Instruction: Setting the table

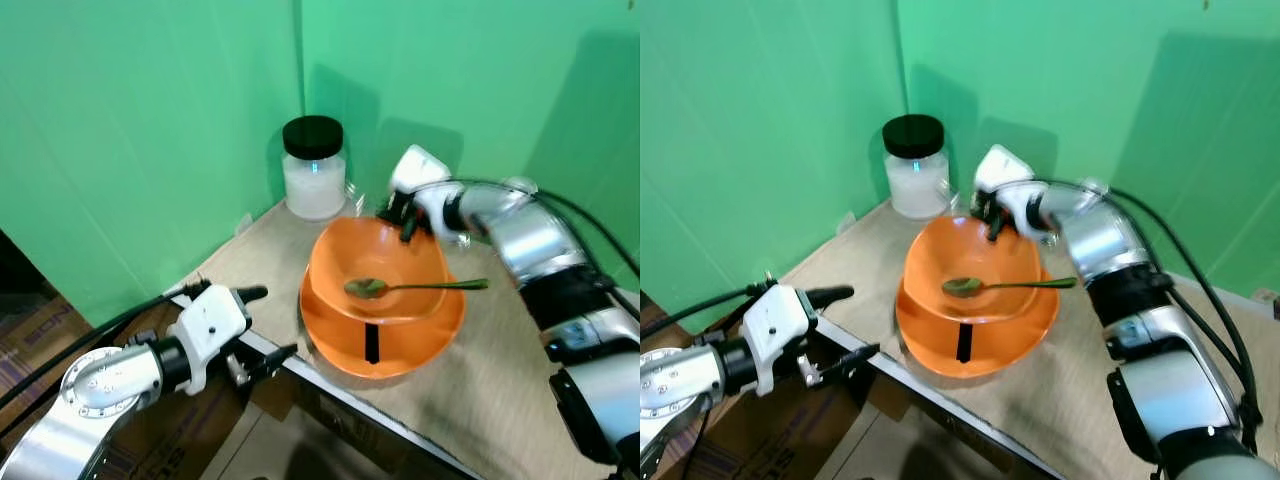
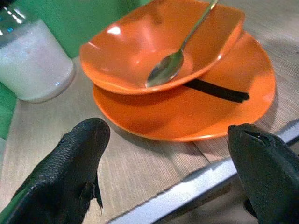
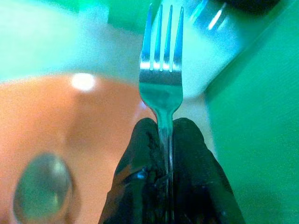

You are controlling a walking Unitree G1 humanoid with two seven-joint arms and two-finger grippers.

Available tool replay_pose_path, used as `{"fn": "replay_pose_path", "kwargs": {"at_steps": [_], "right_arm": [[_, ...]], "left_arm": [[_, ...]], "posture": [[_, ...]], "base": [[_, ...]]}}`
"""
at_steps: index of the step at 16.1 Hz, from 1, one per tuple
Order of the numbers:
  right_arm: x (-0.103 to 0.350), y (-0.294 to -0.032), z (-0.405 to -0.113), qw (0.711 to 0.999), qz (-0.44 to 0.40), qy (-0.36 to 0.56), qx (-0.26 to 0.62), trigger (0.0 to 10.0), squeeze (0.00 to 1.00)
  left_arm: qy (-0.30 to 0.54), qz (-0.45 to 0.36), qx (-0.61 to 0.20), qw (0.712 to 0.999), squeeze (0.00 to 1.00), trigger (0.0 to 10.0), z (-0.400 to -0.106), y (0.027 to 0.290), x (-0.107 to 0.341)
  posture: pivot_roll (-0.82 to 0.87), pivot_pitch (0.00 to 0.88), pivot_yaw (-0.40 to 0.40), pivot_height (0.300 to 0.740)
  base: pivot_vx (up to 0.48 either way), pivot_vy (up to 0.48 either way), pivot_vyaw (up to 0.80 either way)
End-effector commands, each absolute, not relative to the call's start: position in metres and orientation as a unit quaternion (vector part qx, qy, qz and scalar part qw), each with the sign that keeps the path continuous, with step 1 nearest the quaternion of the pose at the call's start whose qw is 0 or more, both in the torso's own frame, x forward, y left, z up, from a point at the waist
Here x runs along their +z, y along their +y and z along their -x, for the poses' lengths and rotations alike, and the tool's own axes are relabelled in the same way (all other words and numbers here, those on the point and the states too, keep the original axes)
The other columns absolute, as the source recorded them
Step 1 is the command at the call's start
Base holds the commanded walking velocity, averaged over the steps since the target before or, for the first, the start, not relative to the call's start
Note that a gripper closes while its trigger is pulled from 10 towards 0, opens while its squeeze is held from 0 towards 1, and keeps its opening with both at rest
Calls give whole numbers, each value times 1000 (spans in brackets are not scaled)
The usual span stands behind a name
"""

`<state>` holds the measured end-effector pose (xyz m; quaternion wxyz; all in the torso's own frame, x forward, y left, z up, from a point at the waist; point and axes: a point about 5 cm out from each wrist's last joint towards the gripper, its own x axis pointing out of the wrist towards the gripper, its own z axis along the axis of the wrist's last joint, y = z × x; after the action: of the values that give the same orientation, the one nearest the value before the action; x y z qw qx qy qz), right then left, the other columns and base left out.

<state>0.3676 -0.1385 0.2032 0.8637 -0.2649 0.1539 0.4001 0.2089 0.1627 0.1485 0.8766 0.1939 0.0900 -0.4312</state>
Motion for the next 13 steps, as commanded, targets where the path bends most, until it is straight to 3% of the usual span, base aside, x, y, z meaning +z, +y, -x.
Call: {"fn": "replay_pose_path", "kwargs": {"at_steps": [1,3,5,7,8,9,13], "right_arm": [[216,-138,-363,884,225,118,392,0,0],[228,-137,-357,897,200,75,387,0,0],[252,-141,-333,928,132,-26,346,0,0],[253,-140,-313,941,90,-49,324,0,0],[245,-137,-294,947,64,-51,311,7961,0],[243,-137,-288,956,46,-63,281,10000,0],[241,-137,-261,977,24,-85,195,10000,0]], "left_arm": [[76,-194,-420,883,0,10000,-213,163,154],[63,-182,-404,894,0,10000,-216,159,159],[15,-142,-337,931,0,10000,-230,145,170],[-7,-113,-284,952,0,10000,-237,141,176],[-25,-85,-237,968,0,10000,-239,138,181],[-32,-77,-216,973,0,10000,-238,137,182],[-55,-75,-168,981,0,10000,-233,132,190]], "posture": [[-43,0,55,740],[-37,0,62,740],[-39,0,63,740],[-42,0,58,740],[-45,0,59,740],[-44,0,56,740],[-45,0,51,740]], "base": [[0,0,0],[0,0,0],[0,0,0],[0,0,0],[0,0,0],[0,0,0],[0,0,0]]}}
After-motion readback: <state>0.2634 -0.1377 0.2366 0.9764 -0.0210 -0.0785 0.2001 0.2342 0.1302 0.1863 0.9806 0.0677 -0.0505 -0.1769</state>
